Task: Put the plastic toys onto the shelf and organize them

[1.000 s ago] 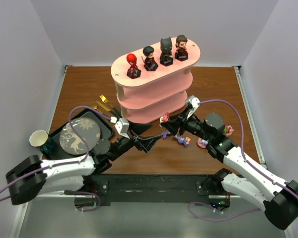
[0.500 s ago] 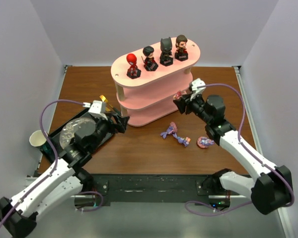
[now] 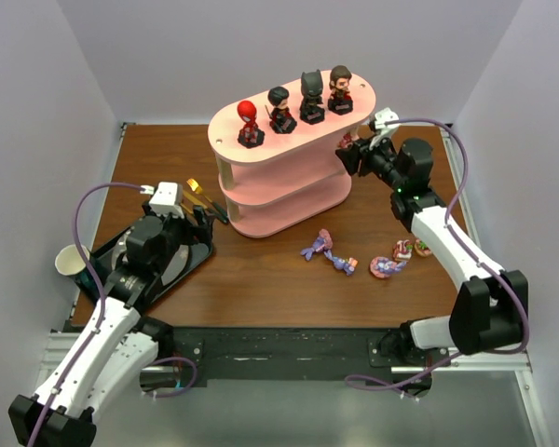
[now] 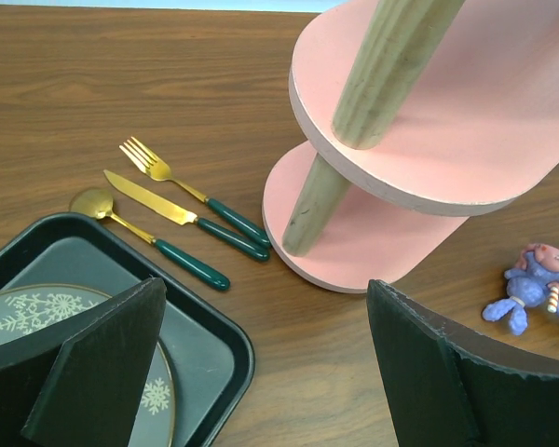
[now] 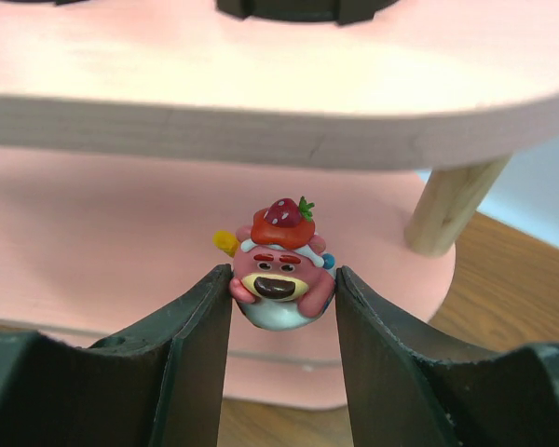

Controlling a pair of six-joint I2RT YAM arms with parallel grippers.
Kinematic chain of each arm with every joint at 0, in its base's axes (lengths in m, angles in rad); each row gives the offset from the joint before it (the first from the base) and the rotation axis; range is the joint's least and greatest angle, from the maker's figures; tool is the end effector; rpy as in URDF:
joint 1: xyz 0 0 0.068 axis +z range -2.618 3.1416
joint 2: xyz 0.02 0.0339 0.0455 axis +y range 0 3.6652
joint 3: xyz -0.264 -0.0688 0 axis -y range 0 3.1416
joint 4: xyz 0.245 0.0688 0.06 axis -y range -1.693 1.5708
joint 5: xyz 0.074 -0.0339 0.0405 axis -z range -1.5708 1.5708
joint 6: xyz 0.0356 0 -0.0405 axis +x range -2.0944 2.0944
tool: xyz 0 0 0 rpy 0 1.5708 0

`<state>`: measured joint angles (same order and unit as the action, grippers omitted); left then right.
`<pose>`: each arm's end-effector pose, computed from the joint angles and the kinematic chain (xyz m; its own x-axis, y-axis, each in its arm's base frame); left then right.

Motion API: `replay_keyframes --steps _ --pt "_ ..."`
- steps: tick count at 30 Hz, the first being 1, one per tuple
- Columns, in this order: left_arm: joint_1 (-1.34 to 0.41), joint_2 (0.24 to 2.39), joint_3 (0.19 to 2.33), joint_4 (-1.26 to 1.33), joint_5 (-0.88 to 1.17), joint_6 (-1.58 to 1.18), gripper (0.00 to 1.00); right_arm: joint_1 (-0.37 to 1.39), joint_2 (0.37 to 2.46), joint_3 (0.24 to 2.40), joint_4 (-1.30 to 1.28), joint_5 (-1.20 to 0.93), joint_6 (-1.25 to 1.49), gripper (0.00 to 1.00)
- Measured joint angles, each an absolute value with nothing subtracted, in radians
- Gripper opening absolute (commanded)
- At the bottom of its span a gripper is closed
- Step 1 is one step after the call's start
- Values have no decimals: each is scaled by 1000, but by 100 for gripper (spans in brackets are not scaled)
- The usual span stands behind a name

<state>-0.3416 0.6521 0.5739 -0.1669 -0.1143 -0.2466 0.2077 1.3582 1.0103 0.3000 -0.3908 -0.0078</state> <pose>0.1570 -0.0515 0.2878 -0.2775 -0.1587 -0.9475 0.1658 0.9635 -0.2100 0.3122 0.0796 0.3393 -0.0425 -0.0163 -0.9990 -0.5633 0.8262 0.0104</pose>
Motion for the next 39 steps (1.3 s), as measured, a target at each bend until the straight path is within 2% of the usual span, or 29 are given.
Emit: replay_keyframes --steps 8,28,32,39 --pt "-342 653 574 -167 -115 -231 94 199 1467 1068 320 -442 3 0" --pt "-342 655 558 -167 -112 -220 93 169 1565 1093 367 -466 45 0" --pt "-342 657 558 -167 -111 -220 93 168 1566 1098 367 -466 47 4" --pt "-342 660 558 -167 -110 -216 93 167 1578 1100 373 -468 52 5"
